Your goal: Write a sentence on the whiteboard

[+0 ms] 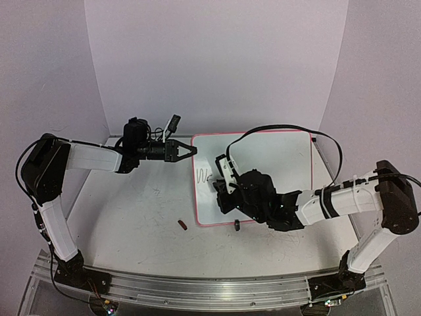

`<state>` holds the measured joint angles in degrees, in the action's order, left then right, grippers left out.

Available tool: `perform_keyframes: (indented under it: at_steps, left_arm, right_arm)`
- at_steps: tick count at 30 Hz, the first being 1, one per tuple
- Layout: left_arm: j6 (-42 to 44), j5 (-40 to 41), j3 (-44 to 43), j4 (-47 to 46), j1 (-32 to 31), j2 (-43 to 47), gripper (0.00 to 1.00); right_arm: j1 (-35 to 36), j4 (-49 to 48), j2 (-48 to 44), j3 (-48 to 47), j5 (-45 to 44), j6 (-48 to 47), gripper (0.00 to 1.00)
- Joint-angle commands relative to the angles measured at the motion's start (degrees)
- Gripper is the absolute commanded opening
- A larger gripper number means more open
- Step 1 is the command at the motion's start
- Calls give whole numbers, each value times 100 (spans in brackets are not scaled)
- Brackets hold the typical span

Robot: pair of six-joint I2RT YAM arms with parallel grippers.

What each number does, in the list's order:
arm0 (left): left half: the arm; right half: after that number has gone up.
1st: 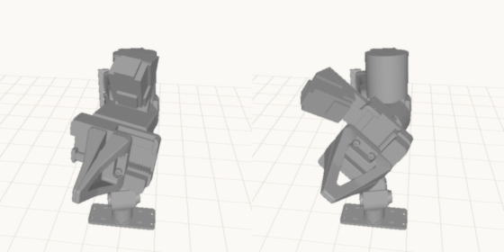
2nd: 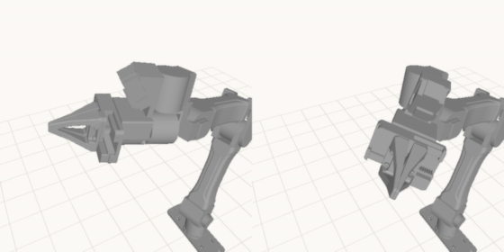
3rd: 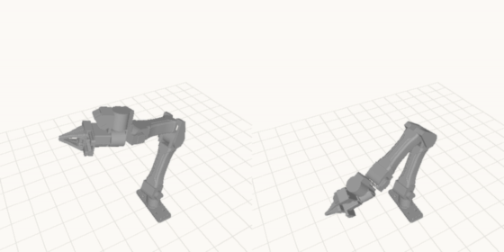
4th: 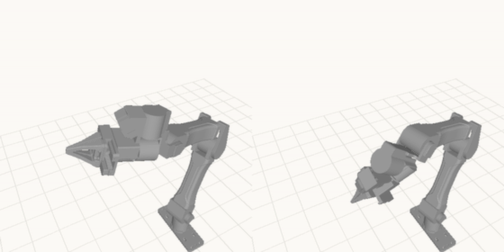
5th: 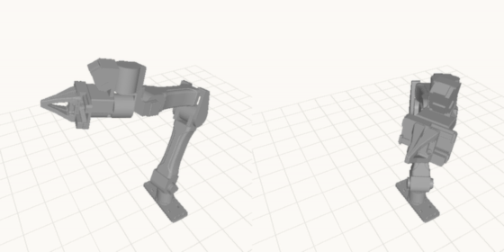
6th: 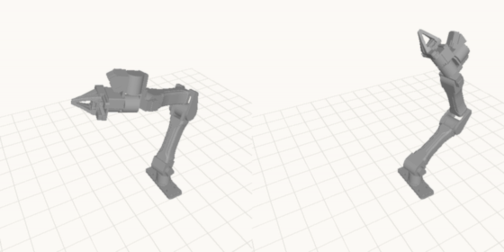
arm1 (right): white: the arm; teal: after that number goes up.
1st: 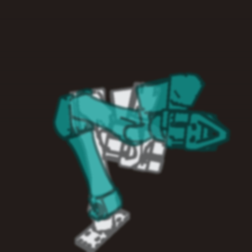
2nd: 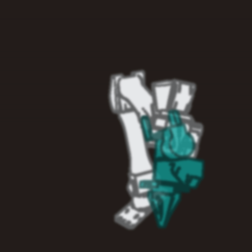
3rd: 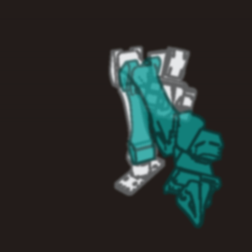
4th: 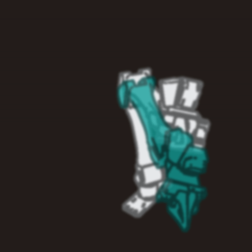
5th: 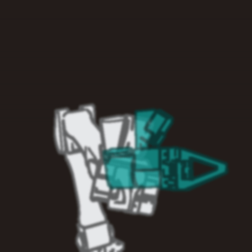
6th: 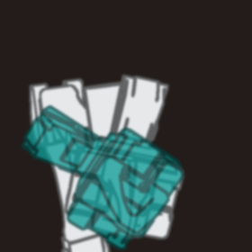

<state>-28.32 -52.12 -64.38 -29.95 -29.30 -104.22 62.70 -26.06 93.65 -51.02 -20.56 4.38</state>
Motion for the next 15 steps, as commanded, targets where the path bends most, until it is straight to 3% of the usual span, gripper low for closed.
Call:
perform_keyframes:
  at_steps: [1,15]
  left_arm:
    - [-95,57,-23,148,-94,52,0]
    - [-113,52,-31,150,-94,38,0]
  right_arm:
    - [-4,141,-145,102,-185,30,0]
    - [-17,46,-271,160,-509,36,0]
